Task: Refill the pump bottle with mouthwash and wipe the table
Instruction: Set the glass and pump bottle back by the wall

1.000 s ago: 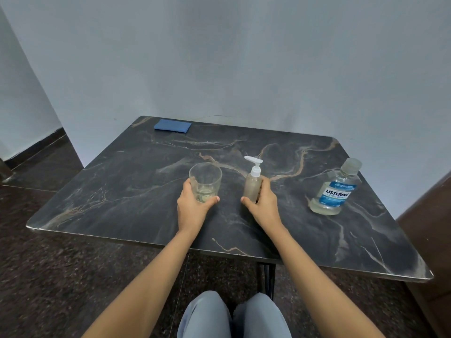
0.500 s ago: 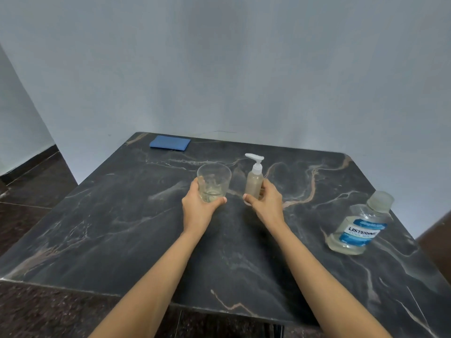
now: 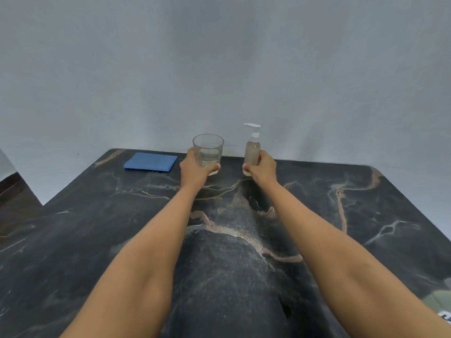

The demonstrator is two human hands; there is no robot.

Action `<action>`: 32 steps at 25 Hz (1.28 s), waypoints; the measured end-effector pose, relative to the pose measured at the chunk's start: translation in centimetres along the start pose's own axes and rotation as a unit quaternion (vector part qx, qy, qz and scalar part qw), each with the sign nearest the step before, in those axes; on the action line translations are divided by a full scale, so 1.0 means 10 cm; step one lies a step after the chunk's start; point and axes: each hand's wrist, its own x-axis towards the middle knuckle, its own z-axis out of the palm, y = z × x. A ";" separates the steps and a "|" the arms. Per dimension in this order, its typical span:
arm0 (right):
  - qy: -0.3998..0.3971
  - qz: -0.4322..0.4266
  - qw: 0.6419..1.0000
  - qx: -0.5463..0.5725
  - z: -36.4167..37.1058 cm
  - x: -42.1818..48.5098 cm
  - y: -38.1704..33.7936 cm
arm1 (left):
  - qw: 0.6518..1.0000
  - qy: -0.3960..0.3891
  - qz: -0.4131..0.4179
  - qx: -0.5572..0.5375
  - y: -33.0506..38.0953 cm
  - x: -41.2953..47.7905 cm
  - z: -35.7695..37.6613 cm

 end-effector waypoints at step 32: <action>0.000 0.004 1.000 -0.031 -0.57 -1.56 -0.27 | 0.994 -0.081 -0.017 0.075 0.51 -1.48 -0.37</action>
